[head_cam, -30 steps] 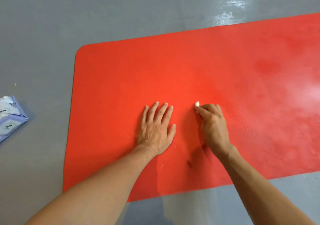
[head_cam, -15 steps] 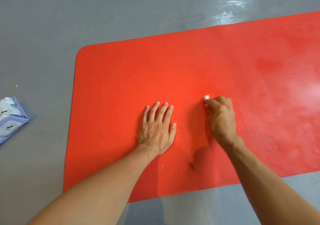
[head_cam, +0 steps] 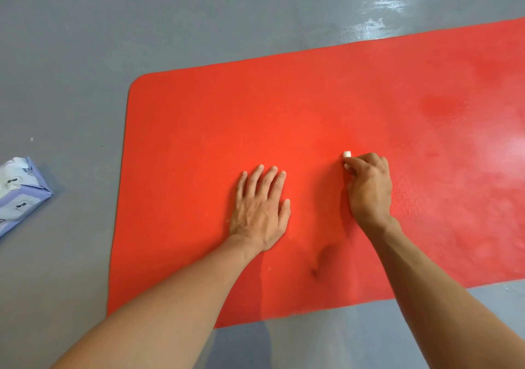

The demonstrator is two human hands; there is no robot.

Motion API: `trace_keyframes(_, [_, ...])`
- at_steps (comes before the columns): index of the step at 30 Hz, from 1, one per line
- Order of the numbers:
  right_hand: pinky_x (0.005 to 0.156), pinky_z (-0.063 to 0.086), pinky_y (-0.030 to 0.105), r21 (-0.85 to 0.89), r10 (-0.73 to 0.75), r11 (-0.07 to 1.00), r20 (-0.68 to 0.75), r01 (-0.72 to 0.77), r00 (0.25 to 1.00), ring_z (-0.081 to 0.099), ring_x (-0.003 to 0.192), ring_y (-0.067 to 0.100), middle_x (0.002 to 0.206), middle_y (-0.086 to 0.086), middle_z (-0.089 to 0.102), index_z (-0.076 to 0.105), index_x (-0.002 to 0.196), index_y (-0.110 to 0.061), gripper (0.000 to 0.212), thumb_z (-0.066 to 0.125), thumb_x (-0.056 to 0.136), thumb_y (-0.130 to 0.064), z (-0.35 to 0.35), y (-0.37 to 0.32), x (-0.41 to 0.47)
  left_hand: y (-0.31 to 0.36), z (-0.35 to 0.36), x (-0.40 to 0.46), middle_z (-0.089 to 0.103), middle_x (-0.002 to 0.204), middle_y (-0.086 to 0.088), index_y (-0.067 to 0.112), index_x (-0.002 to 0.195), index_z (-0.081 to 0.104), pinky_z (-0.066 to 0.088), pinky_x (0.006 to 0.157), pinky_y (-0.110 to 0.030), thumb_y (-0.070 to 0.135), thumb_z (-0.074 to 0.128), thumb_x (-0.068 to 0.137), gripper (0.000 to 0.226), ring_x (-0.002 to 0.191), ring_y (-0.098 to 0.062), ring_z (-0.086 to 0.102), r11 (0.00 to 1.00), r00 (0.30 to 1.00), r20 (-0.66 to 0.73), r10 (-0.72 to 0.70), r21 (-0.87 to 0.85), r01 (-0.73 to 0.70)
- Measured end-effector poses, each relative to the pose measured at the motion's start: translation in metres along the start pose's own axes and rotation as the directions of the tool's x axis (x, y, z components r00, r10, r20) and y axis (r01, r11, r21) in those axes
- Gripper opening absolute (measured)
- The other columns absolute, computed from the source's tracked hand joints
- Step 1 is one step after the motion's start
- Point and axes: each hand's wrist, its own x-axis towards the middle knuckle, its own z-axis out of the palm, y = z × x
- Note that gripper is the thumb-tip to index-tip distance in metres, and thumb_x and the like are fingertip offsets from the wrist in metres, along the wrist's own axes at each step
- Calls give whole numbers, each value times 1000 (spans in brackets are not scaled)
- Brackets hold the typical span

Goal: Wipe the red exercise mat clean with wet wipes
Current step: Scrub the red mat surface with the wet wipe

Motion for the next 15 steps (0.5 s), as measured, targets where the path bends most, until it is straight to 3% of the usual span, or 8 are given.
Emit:
trace_keyframes(2, [78, 49, 48, -20, 133, 991, -62, -135, 989, 50, 89, 34, 90, 9, 61, 78, 105, -9, 23, 56, 99, -11, 6, -7, -2, 0, 0, 0, 41, 163, 0, 21, 159, 42, 19, 126, -54, 48, 37, 101, 64, 156, -27, 26, 1000, 1000, -1, -3, 5, 3])
trace_keyframes(4, [76, 48, 47, 27, 84, 996, -60, -83, 995, 49, 88, 30, 89, 7, 59, 77, 101, -9, 32, 47, 101, -21, 13, -31, -23, 1, 0, 0, 42, 162, -1, 20, 158, 43, 20, 126, -55, 48, 38, 101, 64, 156, -28, 27, 1000, 1000, -6, -3, -2, 3])
trace_keyframes(6, [75, 47, 41, 108, -88, 991, 31, 84, 996, 48, 87, 25, 91, 4, 60, 75, 107, -7, 42, 39, 104, -28, 17, -56, -53, 0, 0, 0, 43, 162, -2, 20, 158, 44, 21, 125, -55, 48, 37, 101, 63, 155, -28, 28, 1000, 1000, -11, 4, -5, -4])
trace_keyframes(8, [74, 47, 37, 122, -309, 948, 130, 294, 942, 50, 87, 25, 97, 4, 63, 71, 121, -6, 42, 39, 104, -27, 13, -63, -69, 0, 0, 1, 42, 163, -2, 20, 158, 43, 21, 125, -56, 48, 34, 103, 63, 156, -28, 27, 1000, 1000, -4, 5, -9, -5])
trace_keyframes(10, [76, 50, 40, 62, -426, 904, 164, 422, 890, 52, 88, 28, 99, 5, 64, 69, 126, -6, 41, 40, 105, -26, 9, -42, -52, 0, 0, 0, 42, 162, -1, 20, 158, 43, 20, 125, -55, 47, 36, 102, 63, 156, -28, 27, 1000, 1000, -1, 1, -10, -1])
trace_keyframes(11, [77, 50, 42, 15, -393, 919, 132, 395, 910, 52, 90, 29, 99, 6, 64, 71, 123, -6, 39, 42, 106, -26, 9, -29, -37, 0, 0, -1, 43, 162, -1, 20, 158, 43, 20, 126, -55, 47, 38, 101, 63, 156, -27, 27, 1000, 1000, -3, -2, -4, 2])
trace_keyframes(13, [80, 50, 46, -31, -146, 989, 7, 146, 989, 49, 95, 29, 98, 7, 63, 74, 116, -7, 30, 49, 105, -20, 7, -7, -6, 0, 0, 0, 42, 162, -1, 21, 158, 43, 20, 126, -55, 47, 39, 101, 63, 156, -27, 26, 1000, 1000, -1, -2, -5, 2])
trace_keyframes(15, [81, 50, 48, -11, 85, 996, -81, -86, 993, 48, 97, 30, 99, 8, 62, 75, 113, -7, 24, 54, 102, -10, 12, -9, 6, 1, 0, 0, 42, 162, -1, 21, 158, 43, 20, 126, -55, 46, 39, 101, 63, 156, -27, 26, 1000, 1000, -4, -5, -8, 5])
